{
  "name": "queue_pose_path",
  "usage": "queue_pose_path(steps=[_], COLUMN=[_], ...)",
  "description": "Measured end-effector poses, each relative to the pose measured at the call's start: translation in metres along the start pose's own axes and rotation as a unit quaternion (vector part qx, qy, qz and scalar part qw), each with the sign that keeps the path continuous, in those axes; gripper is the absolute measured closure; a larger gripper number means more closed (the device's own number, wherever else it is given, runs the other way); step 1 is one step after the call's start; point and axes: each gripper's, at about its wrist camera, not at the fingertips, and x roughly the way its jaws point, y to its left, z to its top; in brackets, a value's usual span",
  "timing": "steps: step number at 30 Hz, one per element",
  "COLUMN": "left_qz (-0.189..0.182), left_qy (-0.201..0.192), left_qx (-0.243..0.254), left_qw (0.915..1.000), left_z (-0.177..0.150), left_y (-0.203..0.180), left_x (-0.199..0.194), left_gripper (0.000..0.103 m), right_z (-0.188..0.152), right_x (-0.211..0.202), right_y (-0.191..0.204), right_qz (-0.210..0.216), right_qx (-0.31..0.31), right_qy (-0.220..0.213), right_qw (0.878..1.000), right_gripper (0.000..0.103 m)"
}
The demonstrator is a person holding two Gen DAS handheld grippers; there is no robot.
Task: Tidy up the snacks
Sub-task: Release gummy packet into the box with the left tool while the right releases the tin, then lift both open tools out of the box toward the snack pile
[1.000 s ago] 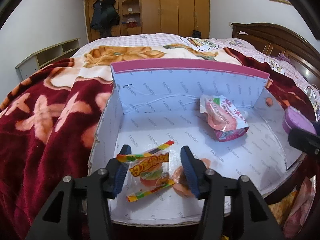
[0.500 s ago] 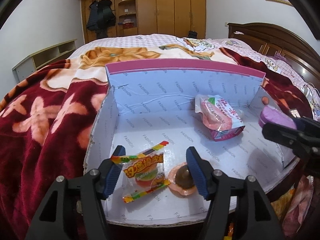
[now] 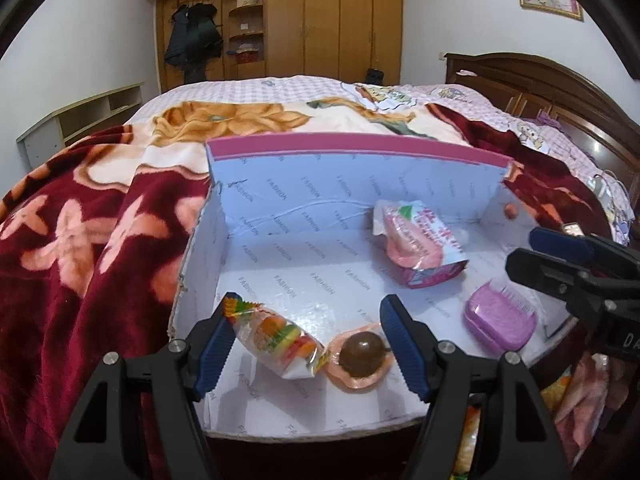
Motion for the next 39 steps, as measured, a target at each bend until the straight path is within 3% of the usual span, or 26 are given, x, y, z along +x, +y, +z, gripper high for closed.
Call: queue_pose_path(steps=[15,39], left_qz=[-0.014,-0.023], left_qy=[-0.042,0.004], left_qx=[0.03,0.016], left_qw=[0.9986,0.9996], left_z=[0.013,-0.044], left_y=[-0.014,-0.019], left_x=[-0.053,-0.085], left_gripper=[0.028,0.028], right_z=[-0.006,-0.052], right_x=[-0.036,-0.086], right_y=[0.007,0.024], right_qz=[0.005,0.015], right_qx=[0.002,0.019], right_qy=[-0.026,-0.027], right_qw=[1.0,0.999], right_gripper=[0.037,0.037])
